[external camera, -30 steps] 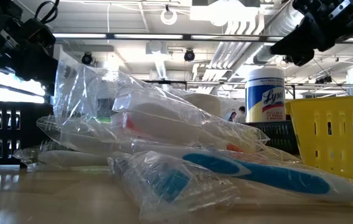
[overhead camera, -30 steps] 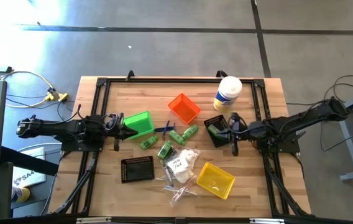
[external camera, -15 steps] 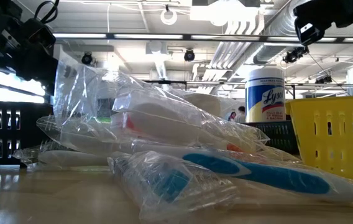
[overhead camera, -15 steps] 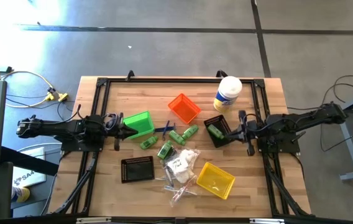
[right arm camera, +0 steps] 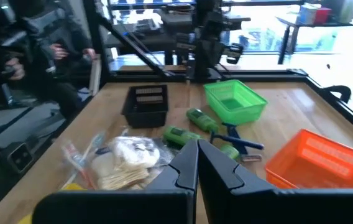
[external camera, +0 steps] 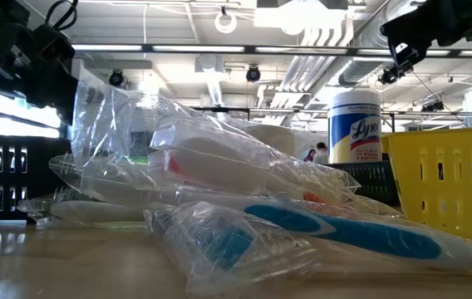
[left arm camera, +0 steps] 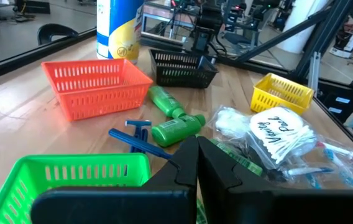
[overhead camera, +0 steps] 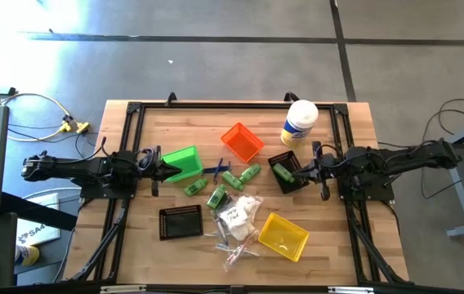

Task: Pick & Place Travel size toiletries
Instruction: Put the green shampoo into the top black bin

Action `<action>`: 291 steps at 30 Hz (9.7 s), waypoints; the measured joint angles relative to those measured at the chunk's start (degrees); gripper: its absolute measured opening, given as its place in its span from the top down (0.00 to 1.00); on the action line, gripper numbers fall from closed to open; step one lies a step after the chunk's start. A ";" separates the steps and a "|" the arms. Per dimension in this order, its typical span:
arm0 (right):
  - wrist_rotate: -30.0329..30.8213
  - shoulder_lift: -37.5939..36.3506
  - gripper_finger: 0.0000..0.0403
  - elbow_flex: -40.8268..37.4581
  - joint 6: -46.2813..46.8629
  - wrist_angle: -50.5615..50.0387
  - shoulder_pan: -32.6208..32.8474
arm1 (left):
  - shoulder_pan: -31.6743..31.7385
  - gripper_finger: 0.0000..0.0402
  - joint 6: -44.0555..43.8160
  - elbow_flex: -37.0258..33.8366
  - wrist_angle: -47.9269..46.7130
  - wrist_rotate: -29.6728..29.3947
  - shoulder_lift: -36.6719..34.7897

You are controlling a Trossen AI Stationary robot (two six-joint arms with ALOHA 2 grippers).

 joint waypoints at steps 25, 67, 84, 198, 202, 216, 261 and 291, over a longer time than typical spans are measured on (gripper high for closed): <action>-10.14 1.35 0.99 -6.10 5.13 13.09 -11.02 | 0.00 1.00 -5.49 0.02 3.88 -1.59 0.90; -8.50 1.39 0.99 -6.14 5.53 13.05 -11.00 | -7.21 1.00 -23.50 32.83 -4.46 -11.37 54.42; -8.48 1.46 0.99 -6.14 2.68 12.55 -10.98 | -7.13 1.00 -41.19 45.13 -21.71 -2.56 64.96; -8.50 1.44 0.99 -6.14 0.57 13.68 -10.98 | -7.19 0.56 -48.22 45.50 -6.51 9.91 85.30; -8.50 1.44 0.99 -6.14 0.56 13.71 -10.98 | -7.19 0.56 -44.73 48.51 -7.73 10.80 85.33; -8.50 1.44 0.99 -6.14 0.56 13.88 -10.98 | -7.12 0.56 -31.94 68.85 -40.91 0.88 85.29; -5.68 1.46 0.99 -6.14 1.18 15.21 -10.83 | -11.77 0.56 -12.15 61.17 -8.00 -19.50 85.13; -10.60 10.84 0.99 -6.12 5.45 31.79 -10.41 | -3.10 0.56 0.02 41.42 25.47 -0.62 70.40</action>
